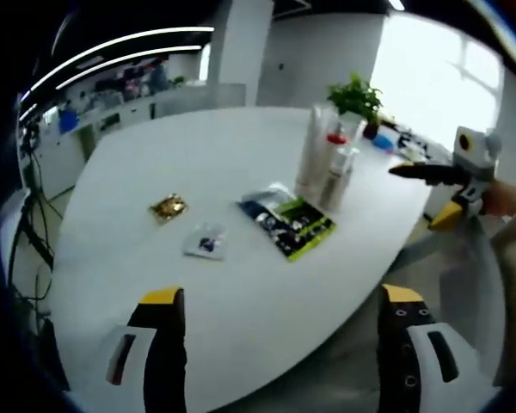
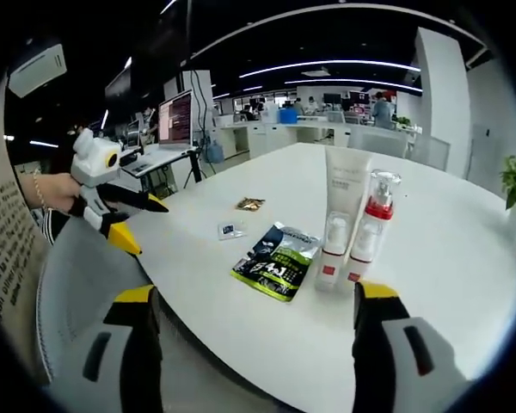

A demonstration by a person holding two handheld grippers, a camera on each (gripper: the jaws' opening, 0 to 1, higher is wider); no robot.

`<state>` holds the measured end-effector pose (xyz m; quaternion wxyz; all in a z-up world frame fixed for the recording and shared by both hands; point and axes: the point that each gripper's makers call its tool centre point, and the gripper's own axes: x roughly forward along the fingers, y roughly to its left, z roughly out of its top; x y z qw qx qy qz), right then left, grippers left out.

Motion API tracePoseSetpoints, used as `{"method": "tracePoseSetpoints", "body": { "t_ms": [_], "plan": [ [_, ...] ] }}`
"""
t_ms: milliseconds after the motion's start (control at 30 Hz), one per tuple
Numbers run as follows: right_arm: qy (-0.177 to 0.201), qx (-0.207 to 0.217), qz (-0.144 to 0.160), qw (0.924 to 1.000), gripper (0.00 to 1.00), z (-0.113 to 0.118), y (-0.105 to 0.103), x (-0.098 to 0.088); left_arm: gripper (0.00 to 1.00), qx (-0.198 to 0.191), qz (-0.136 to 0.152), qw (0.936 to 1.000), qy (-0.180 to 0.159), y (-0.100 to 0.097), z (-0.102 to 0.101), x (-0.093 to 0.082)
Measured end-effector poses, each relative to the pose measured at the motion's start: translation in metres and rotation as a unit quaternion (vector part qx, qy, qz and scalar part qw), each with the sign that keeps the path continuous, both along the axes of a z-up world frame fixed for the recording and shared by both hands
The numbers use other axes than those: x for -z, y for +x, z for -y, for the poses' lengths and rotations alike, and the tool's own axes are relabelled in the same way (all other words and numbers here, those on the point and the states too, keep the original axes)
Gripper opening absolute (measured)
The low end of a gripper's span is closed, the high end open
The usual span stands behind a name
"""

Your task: Arrange the skincare products in the storage area until every visible bottle or jar stands upright without overlapping.

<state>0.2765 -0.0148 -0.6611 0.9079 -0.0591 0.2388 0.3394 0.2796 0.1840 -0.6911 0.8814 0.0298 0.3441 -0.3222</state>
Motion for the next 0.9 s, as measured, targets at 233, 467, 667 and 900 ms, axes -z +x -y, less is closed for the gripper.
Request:
{"method": "tracePoseSetpoints", "body": {
  "t_ms": [233, 467, 667, 900],
  "plan": [
    [-0.001, 0.001, 0.008, 1.0000, 0.93, 0.001, 0.002, 0.000, 0.94, 0.005, -0.004, 1.0000, -0.002, 0.000, 0.004, 0.001],
    [0.000, -0.005, 0.005, 1.0000, 0.95, 0.000, 0.002, 0.001, 0.94, 0.003, -0.012, 0.9999, 0.000, 0.003, 0.005, 0.007],
    [-0.004, -0.013, 0.004, 0.9999, 0.98, -0.003, 0.002, 0.004, 0.96, 0.014, -0.019, 0.9996, 0.012, 0.008, 0.008, 0.014],
    [0.002, -0.001, -0.007, 1.0000, 1.00, 0.001, 0.003, 0.006, 0.96, 0.023, -0.016, 0.9991, 0.032, 0.030, 0.003, 0.016]
  ]
}}
